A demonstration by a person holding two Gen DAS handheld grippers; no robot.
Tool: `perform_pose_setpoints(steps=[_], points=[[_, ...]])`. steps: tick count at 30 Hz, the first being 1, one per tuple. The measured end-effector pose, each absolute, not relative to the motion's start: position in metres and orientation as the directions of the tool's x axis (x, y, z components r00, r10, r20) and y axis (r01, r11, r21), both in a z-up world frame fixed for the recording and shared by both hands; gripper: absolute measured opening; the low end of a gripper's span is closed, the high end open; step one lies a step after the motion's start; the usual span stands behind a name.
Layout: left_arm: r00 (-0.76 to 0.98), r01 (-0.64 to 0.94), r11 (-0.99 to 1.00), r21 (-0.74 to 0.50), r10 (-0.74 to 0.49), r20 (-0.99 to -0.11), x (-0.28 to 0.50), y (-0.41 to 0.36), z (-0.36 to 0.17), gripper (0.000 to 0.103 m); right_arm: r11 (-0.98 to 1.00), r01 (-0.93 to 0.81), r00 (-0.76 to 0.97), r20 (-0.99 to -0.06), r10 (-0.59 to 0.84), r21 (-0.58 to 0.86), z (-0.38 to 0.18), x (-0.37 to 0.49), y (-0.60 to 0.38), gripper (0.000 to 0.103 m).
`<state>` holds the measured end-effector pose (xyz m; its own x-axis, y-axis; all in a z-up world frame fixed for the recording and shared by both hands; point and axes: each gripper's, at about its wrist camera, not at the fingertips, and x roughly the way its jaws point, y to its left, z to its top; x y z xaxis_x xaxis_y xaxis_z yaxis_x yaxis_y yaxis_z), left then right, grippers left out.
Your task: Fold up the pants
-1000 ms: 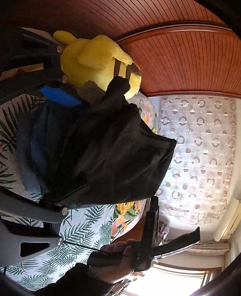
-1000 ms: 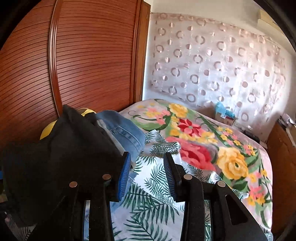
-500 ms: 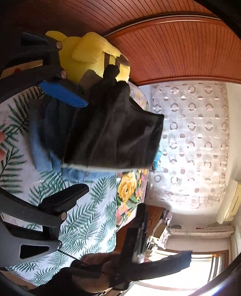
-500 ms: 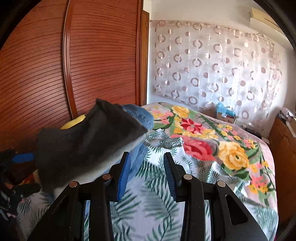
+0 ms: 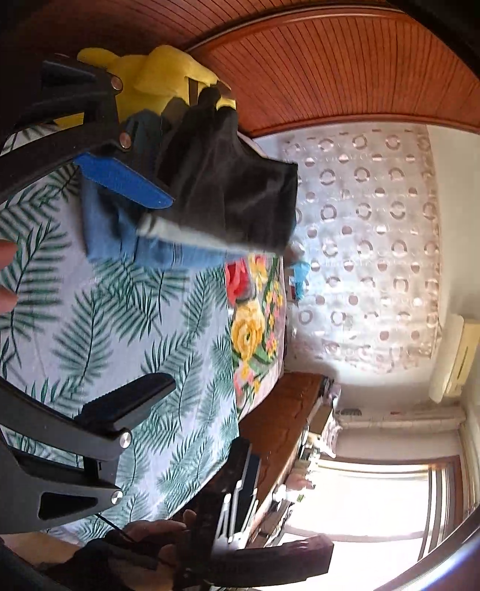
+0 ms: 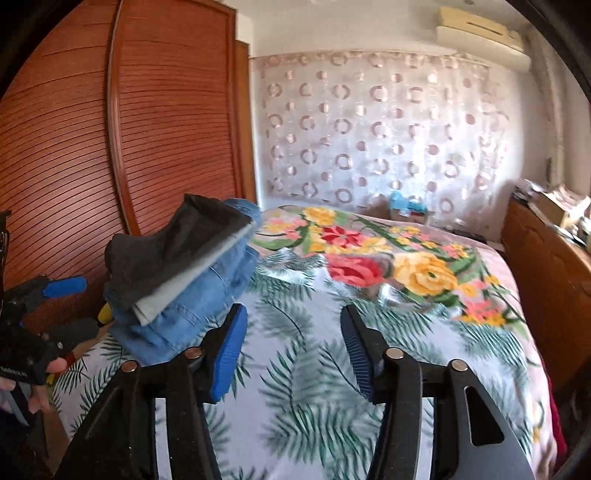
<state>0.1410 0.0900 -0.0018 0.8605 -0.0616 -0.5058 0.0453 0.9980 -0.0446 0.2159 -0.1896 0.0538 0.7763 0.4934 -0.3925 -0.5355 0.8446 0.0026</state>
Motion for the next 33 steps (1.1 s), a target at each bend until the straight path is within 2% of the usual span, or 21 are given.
perform_pose_setpoints(steps=[1,7,18,21,25,33], points=[[0.861,0.056,0.997,-0.046,-0.071,-0.504,0.138,0.085,-0.001,0.091,0.853,-0.523,0.782,-0.393,0.483,0.008,0.054,0.208,-0.193,0.066],[0.847,0.11,0.993,-0.049,-0.12,-0.519,0.126,0.056,-0.004,0.091,0.89,-0.455,0.82,-0.381,0.427,0.019,0.053,0.163,-0.212,0.072],[0.845,0.138,0.99,-0.012,-0.124,-0.519,0.098,0.01,0.001,0.091,0.933,-0.357,0.865,-0.363,0.345,0.035,0.06,0.091,-0.217,0.073],[0.847,0.147,0.989,-0.015,-0.133,-0.514,0.092,0.002,0.009,0.091,0.939,-0.342,0.879,-0.337,0.337,0.046,0.067,0.071,-0.218,0.079],[0.869,0.126,0.992,0.004,-0.108,-0.482,0.08,-0.003,0.024,0.091,0.951,-0.309,0.906,-0.295,0.304,0.033,0.077,0.048,-0.214,0.085],[0.919,0.076,0.997,-0.01,-0.074,-0.388,0.058,0.004,0.06,0.091,0.955,-0.294,0.923,-0.247,0.296,0.046,0.076,0.02,-0.208,0.086]])
